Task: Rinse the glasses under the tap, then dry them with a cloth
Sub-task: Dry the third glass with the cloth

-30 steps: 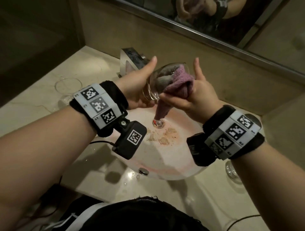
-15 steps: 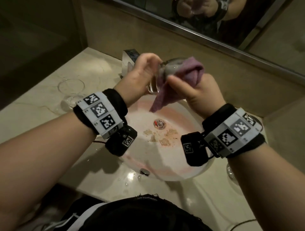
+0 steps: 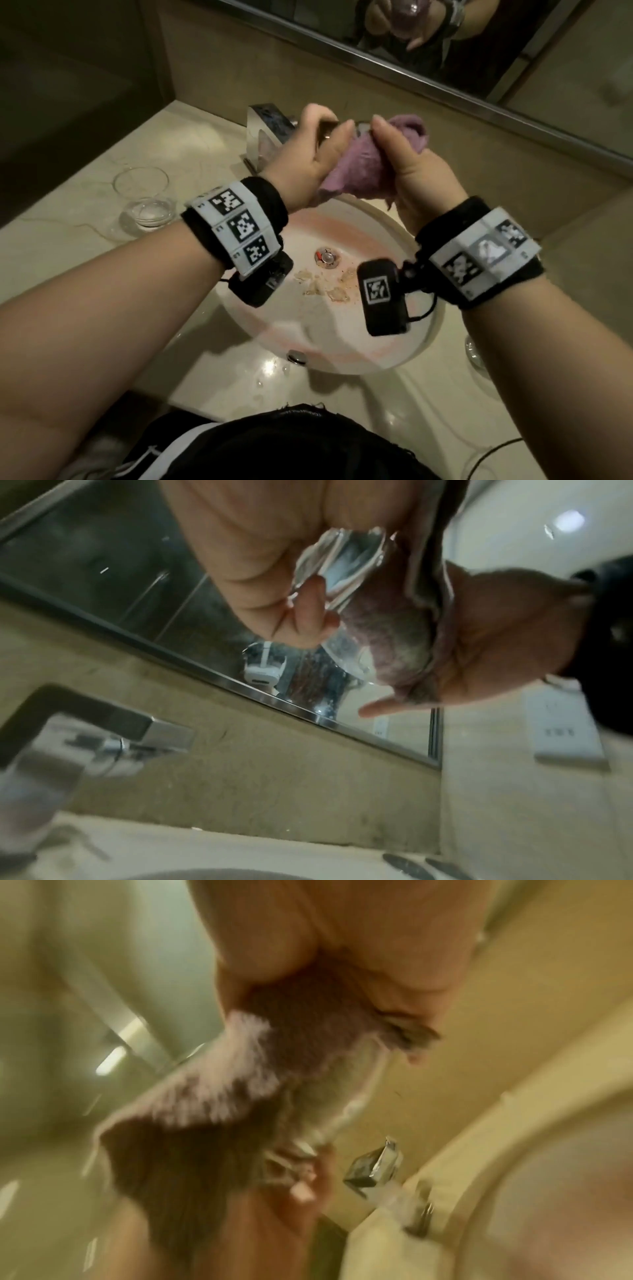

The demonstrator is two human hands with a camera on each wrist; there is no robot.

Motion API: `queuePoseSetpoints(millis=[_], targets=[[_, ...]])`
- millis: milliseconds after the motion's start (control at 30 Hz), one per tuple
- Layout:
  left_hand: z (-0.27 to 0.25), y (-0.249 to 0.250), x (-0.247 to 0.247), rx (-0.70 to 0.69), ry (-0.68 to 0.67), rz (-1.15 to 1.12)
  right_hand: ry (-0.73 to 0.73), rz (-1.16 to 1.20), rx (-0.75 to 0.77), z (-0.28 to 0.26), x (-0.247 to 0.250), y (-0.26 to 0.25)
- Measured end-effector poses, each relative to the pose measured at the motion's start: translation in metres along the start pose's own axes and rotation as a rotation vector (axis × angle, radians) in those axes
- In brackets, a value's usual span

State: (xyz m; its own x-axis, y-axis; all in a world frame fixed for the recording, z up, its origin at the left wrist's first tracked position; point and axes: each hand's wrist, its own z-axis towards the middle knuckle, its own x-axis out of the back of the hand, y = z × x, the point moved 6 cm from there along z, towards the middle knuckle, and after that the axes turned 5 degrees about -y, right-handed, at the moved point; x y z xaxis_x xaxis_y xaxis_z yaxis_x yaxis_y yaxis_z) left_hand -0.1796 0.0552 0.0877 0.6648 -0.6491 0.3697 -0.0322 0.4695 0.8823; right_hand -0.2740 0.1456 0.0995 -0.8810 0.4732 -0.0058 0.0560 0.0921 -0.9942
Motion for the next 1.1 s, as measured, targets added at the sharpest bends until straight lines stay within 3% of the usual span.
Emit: queuePoseSetpoints(millis=[67, 133, 200, 267, 333, 400, 467, 567, 633, 700, 767, 833, 933, 1033, 1100], targets=[[-0.002, 0.005, -0.005, -0.120, -0.054, 0.152, -0.003, 0.088, -0.092, 0.002, 0.004, 0.003], [-0.004, 0.000, -0.008, -0.105, -0.116, 0.147, -0.018, -0.012, -0.083, 0.001, 0.007, 0.002], [-0.005, -0.010, -0.010, 0.039, -0.139, -0.091, -0.020, -0.181, -0.003, -0.003, 0.010, -0.003], [-0.008, -0.023, -0.017, 0.270, -0.164, -0.507, -0.070, -0.449, 0.121, -0.007, 0.006, -0.011], [-0.016, -0.027, -0.030, 0.435, -0.336, -0.787, -0.166, -0.660, 0.216, -0.013, -0.004, -0.012], [-0.023, -0.025, -0.037, 0.499, -0.458, -0.910, -0.199, -0.778, 0.304, -0.016, -0.009, -0.009], [-0.022, -0.022, -0.037, 0.486, -0.429, -0.916, -0.179, -0.789, 0.341, -0.016, -0.009, -0.008], [-0.013, -0.026, -0.026, 0.386, -0.192, -0.702, -0.168, -0.659, 0.313, -0.014, -0.007, -0.005], [-0.009, -0.018, -0.009, 0.150, -0.014, -0.253, -0.086, -0.399, 0.177, -0.009, 0.001, 0.000], [-0.012, -0.004, -0.006, -0.138, 0.016, 0.123, -0.011, -0.117, -0.006, -0.004, 0.011, 0.012], [-0.016, -0.004, -0.009, -0.254, -0.033, 0.252, -0.003, -0.020, -0.081, -0.003, 0.014, 0.018], [-0.019, -0.007, -0.008, -0.253, -0.057, 0.179, -0.021, -0.054, -0.087, -0.002, 0.015, 0.019], [-0.017, -0.013, -0.010, -0.073, -0.203, 0.032, -0.022, -0.164, -0.091, -0.002, 0.017, 0.016], [-0.015, -0.012, -0.013, 0.011, -0.387, 0.057, -0.043, -0.212, -0.104, -0.005, 0.012, 0.011], [-0.014, -0.008, -0.013, 0.000, -0.414, 0.126, -0.045, -0.301, -0.089, -0.008, 0.010, 0.008]])
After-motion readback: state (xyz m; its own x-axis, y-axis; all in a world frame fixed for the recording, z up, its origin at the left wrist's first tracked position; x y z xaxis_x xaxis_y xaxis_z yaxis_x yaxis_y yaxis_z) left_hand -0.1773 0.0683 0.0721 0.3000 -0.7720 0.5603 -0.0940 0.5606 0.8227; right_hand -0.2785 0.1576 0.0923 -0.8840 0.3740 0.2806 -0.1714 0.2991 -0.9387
